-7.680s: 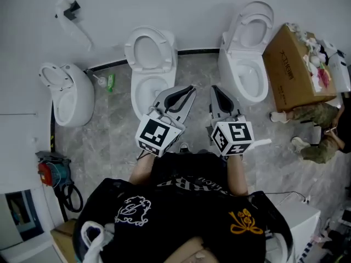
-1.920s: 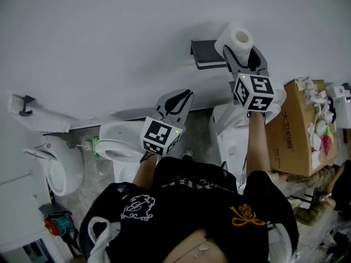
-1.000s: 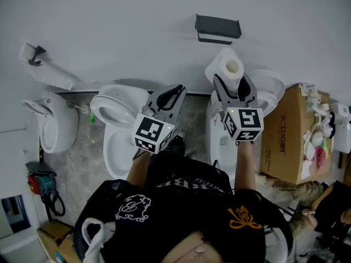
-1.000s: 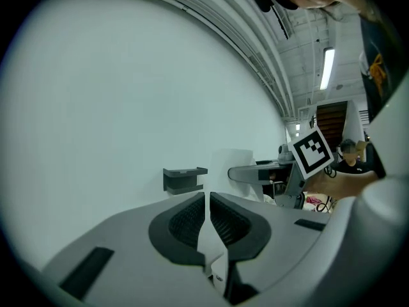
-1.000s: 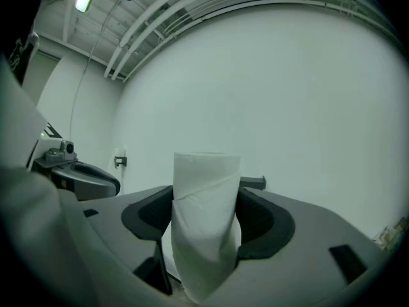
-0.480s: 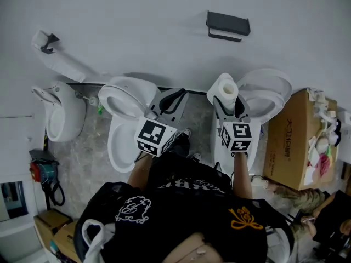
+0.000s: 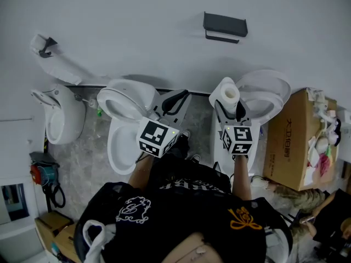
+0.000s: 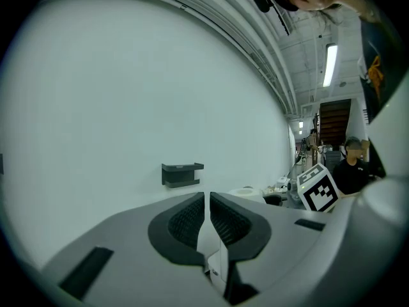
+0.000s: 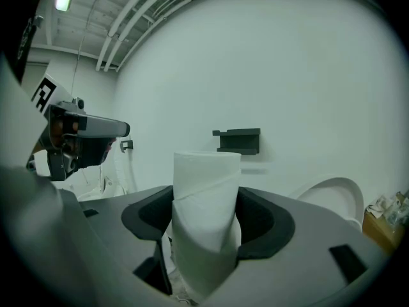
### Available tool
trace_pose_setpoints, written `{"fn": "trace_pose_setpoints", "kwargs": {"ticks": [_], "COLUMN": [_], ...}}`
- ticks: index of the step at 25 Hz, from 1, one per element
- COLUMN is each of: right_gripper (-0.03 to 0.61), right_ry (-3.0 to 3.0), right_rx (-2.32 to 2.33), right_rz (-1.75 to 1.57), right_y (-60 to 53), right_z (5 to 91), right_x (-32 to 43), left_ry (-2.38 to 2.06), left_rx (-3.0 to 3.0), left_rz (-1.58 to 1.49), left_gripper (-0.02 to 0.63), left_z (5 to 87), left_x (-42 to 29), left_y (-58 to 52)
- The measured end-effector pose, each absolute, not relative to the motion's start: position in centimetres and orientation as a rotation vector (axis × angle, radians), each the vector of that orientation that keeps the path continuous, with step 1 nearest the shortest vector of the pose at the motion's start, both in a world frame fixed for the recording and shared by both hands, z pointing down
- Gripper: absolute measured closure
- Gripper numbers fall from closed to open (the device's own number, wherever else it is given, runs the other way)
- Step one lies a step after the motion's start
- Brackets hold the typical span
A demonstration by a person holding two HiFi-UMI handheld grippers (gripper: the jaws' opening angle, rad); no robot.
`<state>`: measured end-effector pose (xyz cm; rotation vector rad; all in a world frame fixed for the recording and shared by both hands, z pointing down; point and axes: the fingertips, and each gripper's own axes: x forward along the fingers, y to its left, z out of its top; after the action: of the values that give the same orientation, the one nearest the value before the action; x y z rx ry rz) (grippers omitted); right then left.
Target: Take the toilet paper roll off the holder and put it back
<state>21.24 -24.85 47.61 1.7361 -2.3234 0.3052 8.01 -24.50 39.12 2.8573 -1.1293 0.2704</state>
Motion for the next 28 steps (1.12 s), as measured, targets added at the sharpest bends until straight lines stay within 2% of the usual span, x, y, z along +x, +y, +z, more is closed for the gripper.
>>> {"fn": "trace_pose_setpoints", "kwargs": {"ticks": [28], "right_gripper": [0.273], "right_ry": [-2.399], "right_rx": [1.691], "right_rz": [-0.187], "right_y": [-40.3], "right_z": [32.5], "right_x": [24.2], "left_ry": [-1.14], "left_rx": [2.89], "left_rz": [0.233], "left_gripper": [0.577], "left_z": [37.6], "left_x": [8.5], "left_y": [-33.1]}}
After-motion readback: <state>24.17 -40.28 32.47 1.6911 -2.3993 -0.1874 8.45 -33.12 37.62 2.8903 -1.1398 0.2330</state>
